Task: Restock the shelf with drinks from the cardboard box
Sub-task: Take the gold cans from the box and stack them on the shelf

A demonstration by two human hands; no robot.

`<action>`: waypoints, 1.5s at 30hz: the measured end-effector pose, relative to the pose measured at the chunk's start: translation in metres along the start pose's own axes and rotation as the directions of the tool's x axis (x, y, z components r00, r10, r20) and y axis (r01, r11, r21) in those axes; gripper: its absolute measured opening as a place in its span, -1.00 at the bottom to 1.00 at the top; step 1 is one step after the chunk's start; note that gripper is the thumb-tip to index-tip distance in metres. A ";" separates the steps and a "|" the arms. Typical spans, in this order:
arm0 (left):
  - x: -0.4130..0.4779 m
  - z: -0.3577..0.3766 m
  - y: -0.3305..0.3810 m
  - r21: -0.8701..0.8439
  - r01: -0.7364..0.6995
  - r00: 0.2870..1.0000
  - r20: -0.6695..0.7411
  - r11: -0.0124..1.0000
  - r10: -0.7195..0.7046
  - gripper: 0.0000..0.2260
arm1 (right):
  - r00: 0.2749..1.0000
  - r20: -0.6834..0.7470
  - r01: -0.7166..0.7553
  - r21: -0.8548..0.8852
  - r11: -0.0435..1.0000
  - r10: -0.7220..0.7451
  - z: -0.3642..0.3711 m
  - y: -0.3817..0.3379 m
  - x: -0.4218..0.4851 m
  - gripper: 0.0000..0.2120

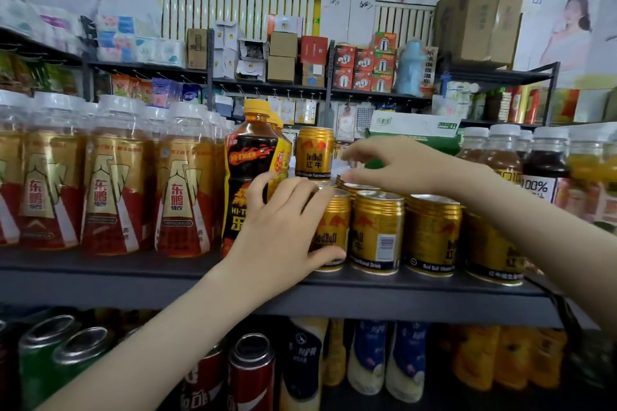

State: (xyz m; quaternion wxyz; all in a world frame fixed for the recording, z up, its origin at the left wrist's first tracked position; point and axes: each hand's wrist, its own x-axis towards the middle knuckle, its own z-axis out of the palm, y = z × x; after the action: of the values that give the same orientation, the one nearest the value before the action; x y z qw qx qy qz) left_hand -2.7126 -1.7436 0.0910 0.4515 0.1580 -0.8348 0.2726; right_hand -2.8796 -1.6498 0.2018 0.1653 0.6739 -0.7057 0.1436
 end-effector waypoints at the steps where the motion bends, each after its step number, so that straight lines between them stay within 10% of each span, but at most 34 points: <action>1: 0.001 -0.001 -0.001 0.000 -0.001 1.000 -0.001 1.000 0.001 -0.38 | 0.999 0.045 -0.005 0.001 1.000 0.005 0.000 0.001 -0.011 -0.50; 6: 0.005 -0.007 -0.007 0.035 -0.006 1.000 0.029 0.999 0.005 -0.35 | 0.977 0.211 0.004 -0.069 0.998 0.010 0.005 0.011 -0.044 -0.35; 30: -0.009 -0.025 0.026 0.043 0.199 0.968 0.145 0.979 -0.203 -0.36 | 0.997 0.073 -0.013 -0.107 0.994 0.021 0.022 0.002 -0.069 -0.35; 37: -0.076 -0.042 0.091 -0.075 0.302 0.953 0.041 0.950 -0.299 -0.57 | 0.925 -0.317 0.205 -0.046 0.978 -0.209 0.087 -0.020 -0.141 -0.44; 45: -0.256 -0.099 0.137 -0.053 0.466 0.847 0.315 0.883 -0.428 -0.61 | 0.871 -0.284 0.470 0.237 0.850 -0.402 0.205 -0.130 -0.220 -0.56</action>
State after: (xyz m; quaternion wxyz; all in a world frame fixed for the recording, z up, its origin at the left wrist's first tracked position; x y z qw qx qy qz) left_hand -2.5775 -1.5705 -0.1225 0.3822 0.3576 -0.8484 0.0792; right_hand -2.7500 -1.5451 -0.0796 0.1685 0.8135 -0.4800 0.2819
